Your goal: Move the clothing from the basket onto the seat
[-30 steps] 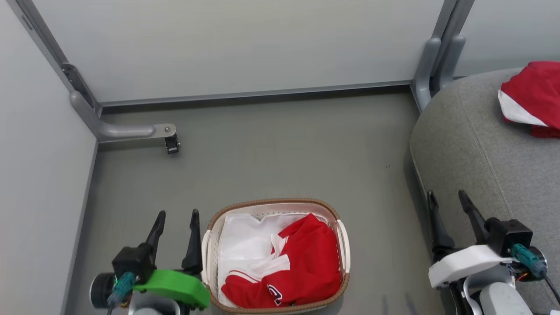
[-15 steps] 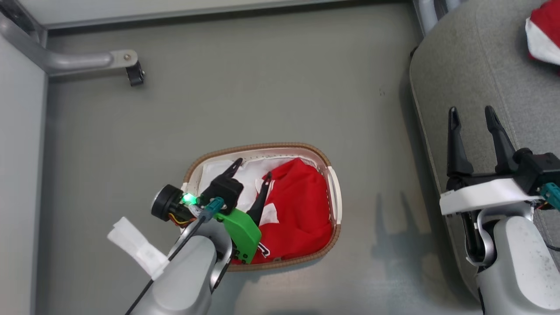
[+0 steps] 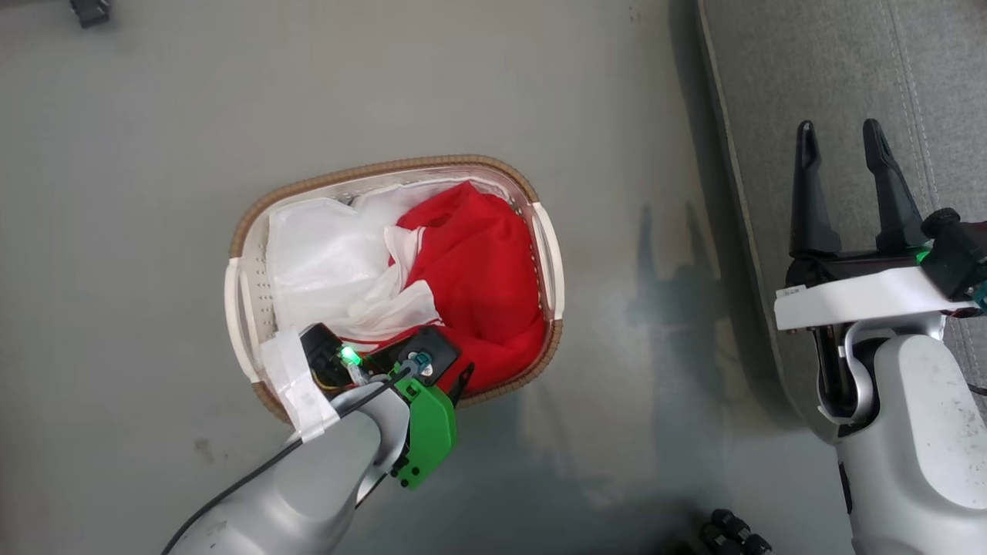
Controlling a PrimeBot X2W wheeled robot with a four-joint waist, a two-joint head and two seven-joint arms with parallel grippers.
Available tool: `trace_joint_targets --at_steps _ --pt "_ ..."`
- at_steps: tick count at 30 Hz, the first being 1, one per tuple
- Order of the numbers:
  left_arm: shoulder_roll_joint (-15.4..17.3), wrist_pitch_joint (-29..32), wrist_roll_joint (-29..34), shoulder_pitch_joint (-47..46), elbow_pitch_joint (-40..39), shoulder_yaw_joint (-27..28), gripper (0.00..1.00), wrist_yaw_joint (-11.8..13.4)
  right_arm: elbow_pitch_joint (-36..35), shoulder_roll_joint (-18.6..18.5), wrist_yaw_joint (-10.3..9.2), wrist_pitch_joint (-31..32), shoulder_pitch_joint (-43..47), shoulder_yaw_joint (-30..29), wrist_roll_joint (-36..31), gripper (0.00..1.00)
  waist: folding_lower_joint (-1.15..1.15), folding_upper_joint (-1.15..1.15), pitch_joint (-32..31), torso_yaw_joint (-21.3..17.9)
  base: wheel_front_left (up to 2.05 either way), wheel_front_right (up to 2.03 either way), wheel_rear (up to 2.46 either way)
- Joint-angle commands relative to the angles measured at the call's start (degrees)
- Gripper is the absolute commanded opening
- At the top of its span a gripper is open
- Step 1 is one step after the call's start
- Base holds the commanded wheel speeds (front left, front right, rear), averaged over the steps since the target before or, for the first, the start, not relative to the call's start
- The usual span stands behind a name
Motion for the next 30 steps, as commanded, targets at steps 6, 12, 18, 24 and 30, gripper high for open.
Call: trace_joint_targets --at_steps 6,12,18,24,30 --pt "1.9 -0.5 -3.5 -4.9 2.2 -6.3 1.0 -0.1 -1.0 -0.2 -0.06 -0.3 -1.7 1.1 1.2 1.0 -0.01 0.0 6.4 -4.2 0.0 0.0 0.0" --pt "2.2 -0.3 -5.7 -8.2 3.1 -11.3 1.0 -0.1 -1.2 -0.2 -0.06 -0.3 -2.1 2.2 2.1 1.0 -0.01 0.0 8.1 -5.2 0.0 0.0 0.0" --pt "2.7 1.5 -7.3 -10.4 2.6 -13.8 1.0 -0.1 -1.0 -0.2 -0.06 -0.3 -2.1 3.4 2.9 1.0 -0.01 0.0 9.4 -6.3 0.0 0.0 0.0" --pt "3.8 7.1 -7.4 -10.7 1.8 -14.3 1.0 -0.1 -1.0 -0.2 -0.06 -0.3 -2.3 4.2 3.7 1.0 -0.01 0.0 10.1 -7.1 0.0 0.0 0.0" --pt "5.3 11.3 -6.6 -9.2 -0.2 -14.3 0.04 -0.1 -0.6 -0.2 -0.06 -0.3 -2.4 4.3 4.1 1.0 -0.01 0.0 10.4 -7.4 0.0 0.0 0.0"
